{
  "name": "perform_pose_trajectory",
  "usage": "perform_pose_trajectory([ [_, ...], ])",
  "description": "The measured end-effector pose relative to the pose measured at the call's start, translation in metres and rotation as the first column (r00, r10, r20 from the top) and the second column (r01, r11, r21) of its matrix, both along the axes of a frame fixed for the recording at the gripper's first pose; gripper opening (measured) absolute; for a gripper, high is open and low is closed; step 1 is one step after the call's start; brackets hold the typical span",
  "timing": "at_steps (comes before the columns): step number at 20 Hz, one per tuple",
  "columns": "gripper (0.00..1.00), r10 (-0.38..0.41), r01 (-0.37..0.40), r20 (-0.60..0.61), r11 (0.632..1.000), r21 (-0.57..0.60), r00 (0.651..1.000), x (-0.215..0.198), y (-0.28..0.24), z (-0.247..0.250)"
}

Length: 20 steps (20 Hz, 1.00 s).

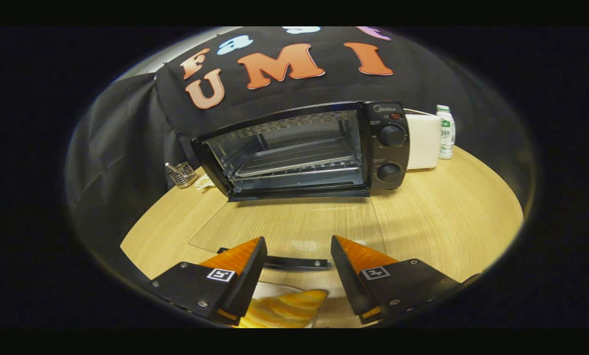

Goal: Open the toaster oven, put the food inside, and close the toaster oven door.

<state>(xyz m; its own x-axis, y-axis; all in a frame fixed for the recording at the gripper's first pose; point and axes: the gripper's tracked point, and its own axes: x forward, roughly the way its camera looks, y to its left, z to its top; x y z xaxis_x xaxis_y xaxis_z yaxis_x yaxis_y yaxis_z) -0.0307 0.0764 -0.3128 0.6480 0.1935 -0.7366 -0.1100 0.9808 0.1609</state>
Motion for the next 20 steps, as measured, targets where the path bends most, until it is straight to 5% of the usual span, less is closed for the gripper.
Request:
perform_pose_trajectory([
  [9,0.94,-0.084,0.084,0.032,0.996,-0.016,0.996,-0.088,0.013,0.035],
  [20,0.95,-0.142,0.139,-0.03,0.987,-0.082,0.989,-0.156,0.031,0.022],
])
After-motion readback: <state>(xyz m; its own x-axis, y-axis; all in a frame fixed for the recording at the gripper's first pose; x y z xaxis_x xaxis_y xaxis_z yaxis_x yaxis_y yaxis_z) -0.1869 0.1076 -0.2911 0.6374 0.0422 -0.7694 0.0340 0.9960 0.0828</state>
